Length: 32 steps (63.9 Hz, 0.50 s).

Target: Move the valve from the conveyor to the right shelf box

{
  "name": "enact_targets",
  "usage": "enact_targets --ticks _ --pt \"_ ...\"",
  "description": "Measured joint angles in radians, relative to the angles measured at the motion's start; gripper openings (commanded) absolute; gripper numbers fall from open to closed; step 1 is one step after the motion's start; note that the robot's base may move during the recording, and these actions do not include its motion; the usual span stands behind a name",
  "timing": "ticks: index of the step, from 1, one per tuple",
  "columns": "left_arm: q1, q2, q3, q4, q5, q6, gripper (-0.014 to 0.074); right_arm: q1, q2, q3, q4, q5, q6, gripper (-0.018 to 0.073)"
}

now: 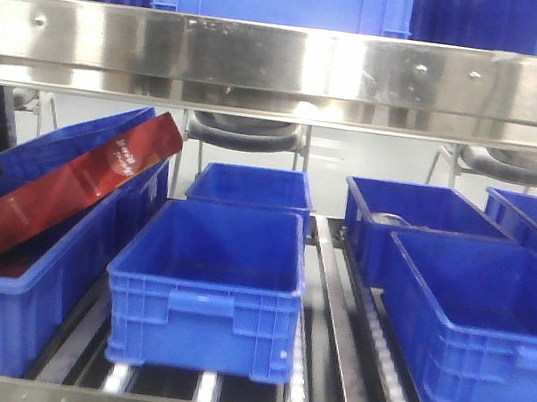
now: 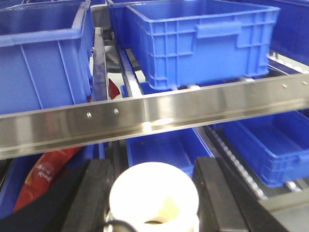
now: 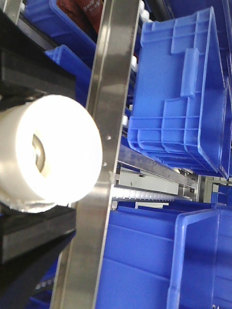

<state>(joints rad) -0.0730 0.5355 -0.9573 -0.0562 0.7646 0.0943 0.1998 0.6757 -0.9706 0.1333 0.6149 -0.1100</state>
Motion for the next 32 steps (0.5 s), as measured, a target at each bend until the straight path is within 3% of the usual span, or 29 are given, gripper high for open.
enact_targets --ticks 32 --pt "0.0 0.0 0.0 0.0 0.0 0.0 -0.0111 0.0 0.0 0.0 0.0 0.0 0.0 -0.0152"
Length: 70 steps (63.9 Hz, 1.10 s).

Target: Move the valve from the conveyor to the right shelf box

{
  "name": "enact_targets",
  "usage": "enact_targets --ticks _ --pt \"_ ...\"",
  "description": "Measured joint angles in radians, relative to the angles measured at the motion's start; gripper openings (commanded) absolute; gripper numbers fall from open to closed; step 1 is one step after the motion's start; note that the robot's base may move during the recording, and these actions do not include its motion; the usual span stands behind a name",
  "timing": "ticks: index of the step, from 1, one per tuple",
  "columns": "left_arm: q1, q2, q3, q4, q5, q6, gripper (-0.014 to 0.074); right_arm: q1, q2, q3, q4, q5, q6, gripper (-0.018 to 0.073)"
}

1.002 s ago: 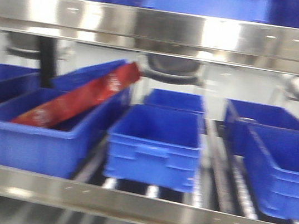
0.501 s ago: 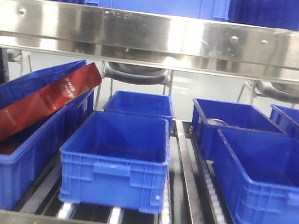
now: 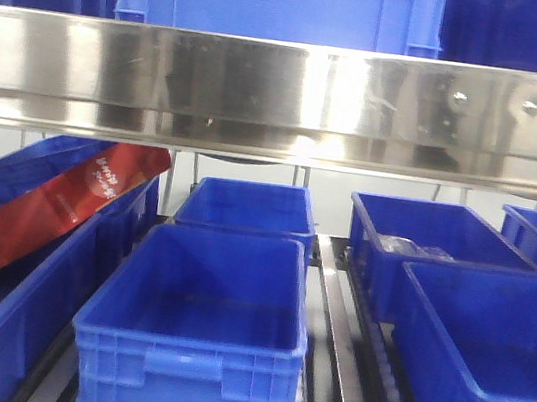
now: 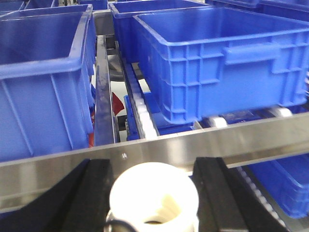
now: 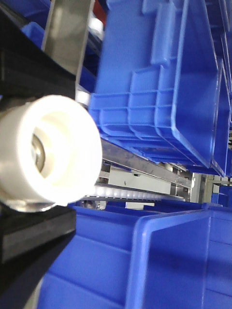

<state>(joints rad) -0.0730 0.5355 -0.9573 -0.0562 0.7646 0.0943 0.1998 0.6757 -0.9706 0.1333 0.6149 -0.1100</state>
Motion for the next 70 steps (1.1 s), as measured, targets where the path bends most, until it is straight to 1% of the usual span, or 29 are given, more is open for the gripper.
enact_targets --ticks 70 --pt "0.0 0.0 0.0 0.0 0.0 0.0 -0.0111 0.0 0.0 0.0 0.0 0.0 0.0 -0.0152"
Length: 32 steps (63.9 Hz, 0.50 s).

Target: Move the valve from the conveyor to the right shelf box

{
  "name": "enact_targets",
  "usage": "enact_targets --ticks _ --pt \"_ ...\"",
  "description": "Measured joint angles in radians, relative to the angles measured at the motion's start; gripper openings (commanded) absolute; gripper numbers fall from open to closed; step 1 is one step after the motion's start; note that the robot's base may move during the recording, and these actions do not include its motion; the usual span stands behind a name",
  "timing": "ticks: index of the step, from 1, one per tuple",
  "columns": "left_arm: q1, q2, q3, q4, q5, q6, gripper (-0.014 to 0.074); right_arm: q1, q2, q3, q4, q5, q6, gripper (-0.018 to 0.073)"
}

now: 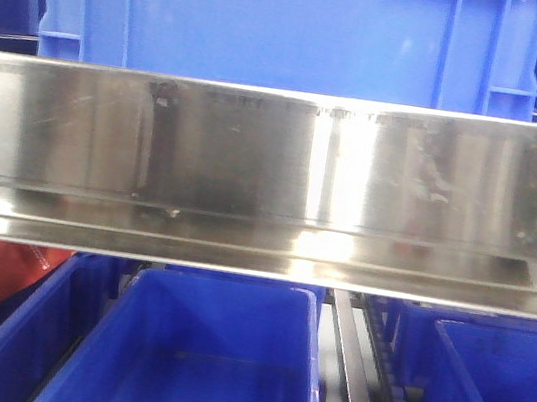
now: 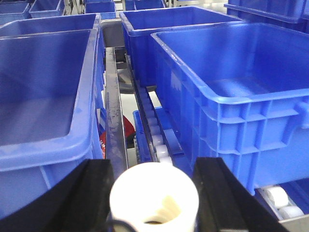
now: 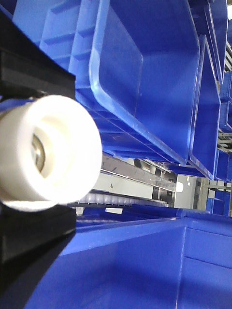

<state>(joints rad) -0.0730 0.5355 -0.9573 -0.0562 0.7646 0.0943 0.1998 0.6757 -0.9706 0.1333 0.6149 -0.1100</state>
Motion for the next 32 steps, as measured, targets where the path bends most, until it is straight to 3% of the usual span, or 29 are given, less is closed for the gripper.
enact_targets --ticks 32 --pt "0.0 0.0 0.0 0.0 0.0 0.0 -0.0111 0.0 0.0 0.0 0.0 0.0 0.0 -0.0152"
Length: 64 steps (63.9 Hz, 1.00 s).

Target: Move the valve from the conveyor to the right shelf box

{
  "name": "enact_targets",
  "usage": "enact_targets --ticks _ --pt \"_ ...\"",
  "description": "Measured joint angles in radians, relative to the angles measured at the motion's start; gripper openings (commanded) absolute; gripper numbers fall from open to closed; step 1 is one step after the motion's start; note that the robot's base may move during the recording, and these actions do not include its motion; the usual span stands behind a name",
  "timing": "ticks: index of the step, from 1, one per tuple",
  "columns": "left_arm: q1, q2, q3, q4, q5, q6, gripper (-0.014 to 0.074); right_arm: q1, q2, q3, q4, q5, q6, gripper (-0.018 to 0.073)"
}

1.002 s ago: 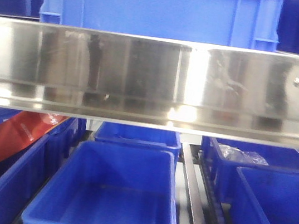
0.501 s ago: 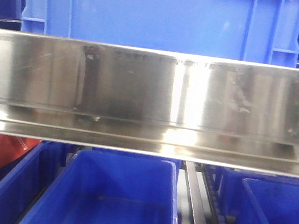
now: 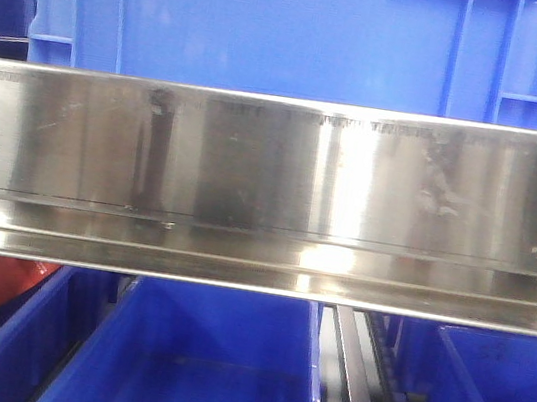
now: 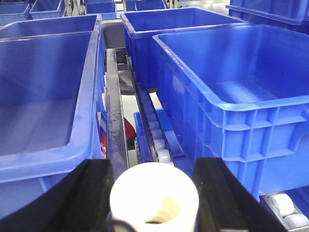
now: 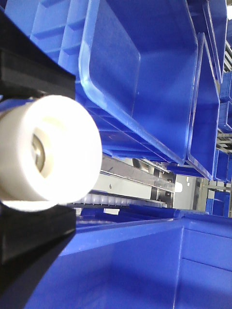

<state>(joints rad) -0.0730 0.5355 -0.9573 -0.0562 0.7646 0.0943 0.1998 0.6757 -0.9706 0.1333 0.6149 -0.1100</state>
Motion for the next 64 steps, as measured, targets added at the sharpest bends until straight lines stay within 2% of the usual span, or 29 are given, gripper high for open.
enact_targets --ticks 18,27,34,53,64 --pt "0.0 0.0 0.0 0.0 -0.005 0.0 -0.0111 0.0 0.0 0.0 0.0 0.0 0.0 -0.0152" --pt "0.0 0.0 0.001 0.0 -0.117 0.0 -0.0111 0.0 0.0 0.0 0.0 0.0 0.0 -0.0152" --pt "0.0 0.0 0.001 0.0 -0.148 0.0 -0.0111 0.0 0.0 0.0 0.0 0.0 0.0 -0.0152" --pt "0.0 0.007 -0.009 0.0 -0.15 0.0 -0.0111 0.0 0.0 -0.005 0.018 0.009 0.0 -0.0152" --pt "-0.007 0.107 -0.142 -0.004 -0.071 0.05 -0.0111 0.027 0.051 -0.105 0.022 0.032 0.0 -0.0152"
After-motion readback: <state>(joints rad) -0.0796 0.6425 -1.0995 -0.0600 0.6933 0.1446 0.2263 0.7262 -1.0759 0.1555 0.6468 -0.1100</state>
